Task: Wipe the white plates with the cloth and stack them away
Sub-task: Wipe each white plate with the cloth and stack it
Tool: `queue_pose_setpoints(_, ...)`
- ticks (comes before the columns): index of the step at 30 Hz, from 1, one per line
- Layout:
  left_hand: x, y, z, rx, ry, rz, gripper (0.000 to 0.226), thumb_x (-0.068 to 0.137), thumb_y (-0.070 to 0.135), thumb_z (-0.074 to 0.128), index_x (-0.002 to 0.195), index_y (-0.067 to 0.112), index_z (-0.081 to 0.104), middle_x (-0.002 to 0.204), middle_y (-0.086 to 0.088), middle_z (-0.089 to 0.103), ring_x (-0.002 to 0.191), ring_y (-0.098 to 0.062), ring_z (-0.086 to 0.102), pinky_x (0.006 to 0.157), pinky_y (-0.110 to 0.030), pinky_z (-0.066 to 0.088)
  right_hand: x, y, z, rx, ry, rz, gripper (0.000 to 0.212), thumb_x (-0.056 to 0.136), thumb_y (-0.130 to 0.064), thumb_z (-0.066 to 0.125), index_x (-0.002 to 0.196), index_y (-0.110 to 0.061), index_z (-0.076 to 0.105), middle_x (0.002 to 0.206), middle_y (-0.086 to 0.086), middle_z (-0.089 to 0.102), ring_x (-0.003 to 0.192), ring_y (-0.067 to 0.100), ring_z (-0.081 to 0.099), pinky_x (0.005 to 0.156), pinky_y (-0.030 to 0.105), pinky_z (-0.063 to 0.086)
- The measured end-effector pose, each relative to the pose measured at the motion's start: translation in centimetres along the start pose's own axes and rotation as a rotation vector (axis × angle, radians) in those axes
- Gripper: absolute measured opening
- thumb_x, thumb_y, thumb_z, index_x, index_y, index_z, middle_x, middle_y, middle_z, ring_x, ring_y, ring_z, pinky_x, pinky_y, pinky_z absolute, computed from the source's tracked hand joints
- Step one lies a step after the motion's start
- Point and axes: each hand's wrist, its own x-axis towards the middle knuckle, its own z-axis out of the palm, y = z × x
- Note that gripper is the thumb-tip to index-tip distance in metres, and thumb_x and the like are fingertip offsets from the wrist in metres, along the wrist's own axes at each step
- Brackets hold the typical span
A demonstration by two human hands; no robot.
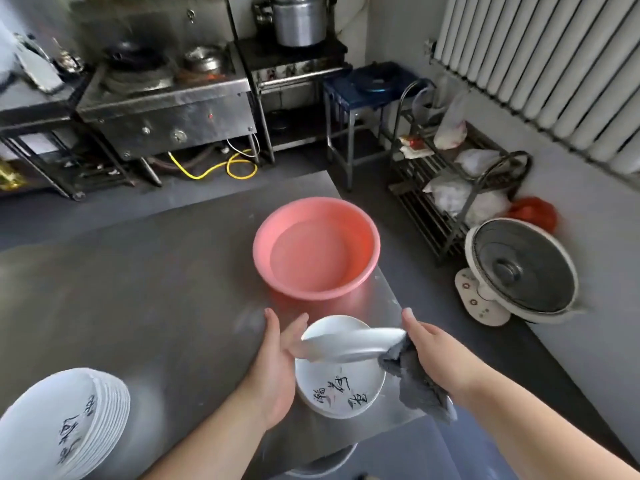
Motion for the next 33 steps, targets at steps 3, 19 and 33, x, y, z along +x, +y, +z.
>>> queue_pose_setpoints(3, 0.7, -1.3, -0.1, 0.012, 0.064, 0.013, 0.075, 0.085, 0.084, 0.03, 0.146, 0.049, 0.055, 0.142, 0.035, 0.047, 0.128, 0.01, 0.05, 0.115, -0.032, 0.031, 1.0, 1.4, 0.3, -0.082, -0.068, -0.176, 0.005, 0.1, -0.036, 0.059, 0.103, -0.036, 0.064, 0.076, -0.013, 0.065, 0.068, 0.006, 0.058, 0.081, 0.036, 0.054)
queue_pose_setpoints(19, 7.8, -8.8, -2.4, 0.626, 0.377, 0.124, 0.057, 0.106, 0.024, 0.051, 0.158, 0.035, 0.031, 0.148, 0.01, 0.048, 0.132, -0.016, 0.049, 0.111, -0.037, 0.038, 7.5, 4.5, 5.2, -0.81, 0.02, -0.246, 0.053, 0.09, -0.044, 0.046, 0.139, -0.029, 0.032, 0.072, -0.008, 0.055, 0.056, 0.011, 0.05, 0.043, 0.03, 0.032)
queue_pose_setpoints(33, 8.0, -7.5, -3.4, 0.852, 0.326, 0.052, 0.055, 0.091, 0.037, 0.058, 0.143, 0.048, 0.043, 0.127, 0.01, 0.065, 0.111, -0.021, 0.063, 0.097, -0.041, 0.055, 7.8, 4.8, 4.0, -0.921, 0.114, -0.27, 0.04, 0.097, -0.057, 0.041, 0.126, -0.03, 0.042, 0.082, -0.009, 0.06, 0.072, 0.023, 0.061, 0.052, 0.032, 0.044)
